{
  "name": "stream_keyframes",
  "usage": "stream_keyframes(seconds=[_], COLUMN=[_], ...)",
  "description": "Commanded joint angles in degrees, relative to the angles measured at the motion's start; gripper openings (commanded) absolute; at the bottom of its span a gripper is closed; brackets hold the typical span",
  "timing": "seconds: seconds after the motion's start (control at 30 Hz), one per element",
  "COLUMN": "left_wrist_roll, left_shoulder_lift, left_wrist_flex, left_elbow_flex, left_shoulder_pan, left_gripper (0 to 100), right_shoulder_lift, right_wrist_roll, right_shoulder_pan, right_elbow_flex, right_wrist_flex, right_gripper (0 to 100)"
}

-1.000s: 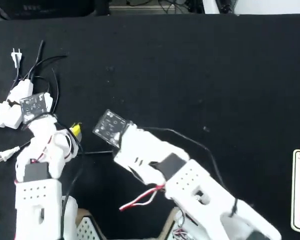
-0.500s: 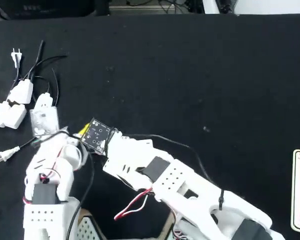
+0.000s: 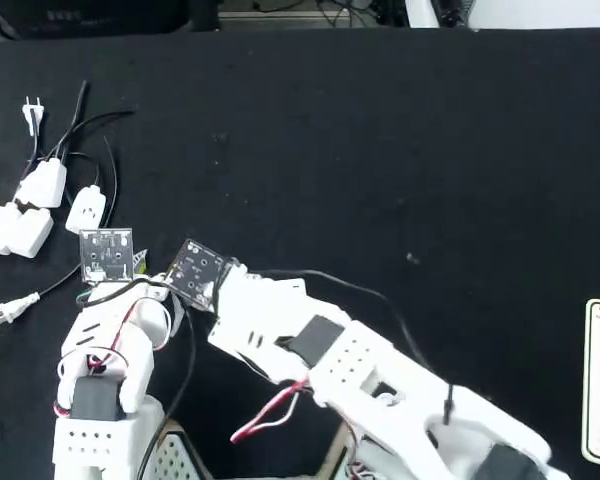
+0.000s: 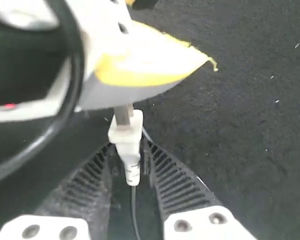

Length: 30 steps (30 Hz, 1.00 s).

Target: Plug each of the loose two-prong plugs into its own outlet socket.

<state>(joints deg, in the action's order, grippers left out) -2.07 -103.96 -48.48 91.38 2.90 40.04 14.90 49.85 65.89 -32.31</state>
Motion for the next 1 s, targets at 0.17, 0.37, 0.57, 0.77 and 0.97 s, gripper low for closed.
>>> stream_keyframes(seconds=[0.17, 0.37, 0.57, 0.77, 0.97], left_wrist_roll=[0.4, 0.4, 0.1, 0.1, 3.6], left_shoulder_lift=[-0.3, -0.3, -0.3, -0.4, -0.3], left_wrist_flex=[-0.2, 0.2, 0.1, 2.5, 2.9], left_elbow_flex=[0.0, -0.7, -4.4, -4.1, 0.7], left_shoulder_pan=[-0.7, -0.2, -0.4, -0.5, -5.7], left_gripper=[23, 23, 23, 23, 23], right_shoulder_lift=[12.6, 14.4, 6.1, -1.3, 2.9], right_wrist_roll=[-0.5, -0.5, -0.5, -0.5, -0.6], right_shoulder_pan=[0.7, 0.7, 0.9, 1.0, 0.7], right_elbow_flex=[3.9, 5.0, 4.4, 1.1, 1.6], right_wrist_flex=[-0.5, -0.6, 4.4, 5.5, 4.2], right_gripper=[1.1, 1.1, 1.1, 1.1, 1.1])
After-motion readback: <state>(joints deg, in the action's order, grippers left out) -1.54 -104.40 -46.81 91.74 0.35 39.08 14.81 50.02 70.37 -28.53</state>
